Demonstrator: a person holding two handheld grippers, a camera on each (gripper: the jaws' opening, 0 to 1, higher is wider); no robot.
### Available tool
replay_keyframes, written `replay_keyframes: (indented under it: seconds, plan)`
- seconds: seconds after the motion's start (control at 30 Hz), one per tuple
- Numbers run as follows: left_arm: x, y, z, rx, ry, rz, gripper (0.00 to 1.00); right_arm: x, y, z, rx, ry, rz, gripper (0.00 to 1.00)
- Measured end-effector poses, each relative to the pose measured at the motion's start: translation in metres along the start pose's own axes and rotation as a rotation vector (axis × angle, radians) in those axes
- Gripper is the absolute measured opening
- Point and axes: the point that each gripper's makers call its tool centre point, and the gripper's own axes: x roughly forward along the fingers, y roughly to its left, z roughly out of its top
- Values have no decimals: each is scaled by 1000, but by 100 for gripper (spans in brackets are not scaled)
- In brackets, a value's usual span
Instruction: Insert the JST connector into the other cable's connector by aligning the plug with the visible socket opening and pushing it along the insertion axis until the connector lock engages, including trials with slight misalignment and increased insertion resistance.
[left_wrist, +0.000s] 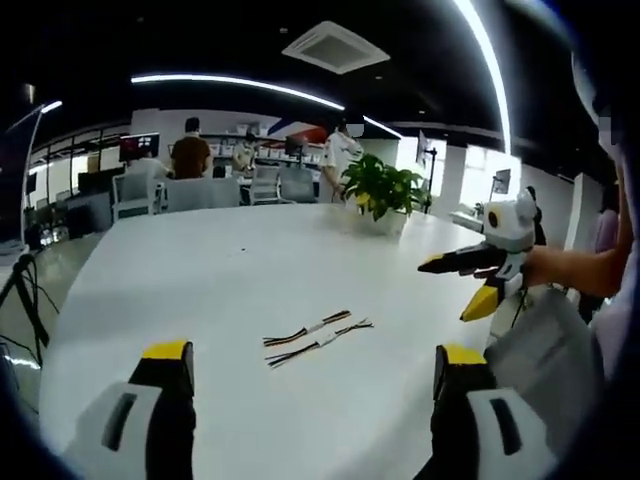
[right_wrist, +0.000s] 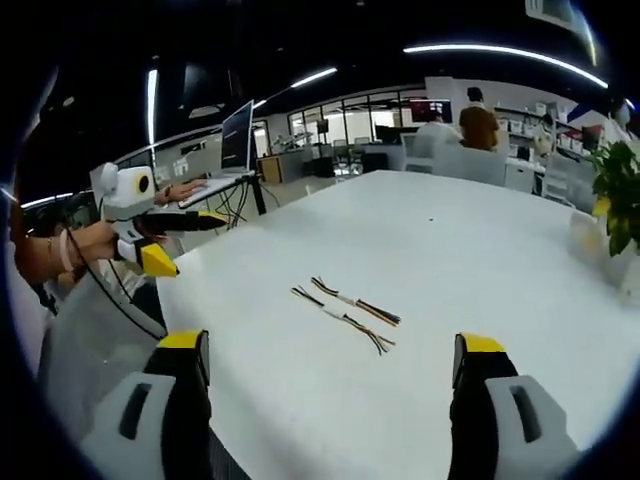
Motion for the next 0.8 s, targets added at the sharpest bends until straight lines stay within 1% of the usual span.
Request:
replay_keyframes:
  seconds: [0.17,0.33,0.43,0.6,0.67,0.8]
  plan:
    - [-10,-2,2,4,-16,24,99,-9,6,-6,18,11,-8,100]
    - [-15,-6,-1,-10,-23,30,99,-16,7,-6,16,6,-23,100]
    - [-17,-10,-6,-44,-11,23,99,-19,8,-7,13,4,-30,100]
    - [-21,-15,-8,-32,-9,20,99,-22,11,-10,0,4,-33,100]
    - [-21,-17,-10,-33,-13,17,99,-21,11,-14,-1,14,-33,100]
    - [-20,-19,-16,-22,13,15,99,-21,13,-20,4,13,-31,99]
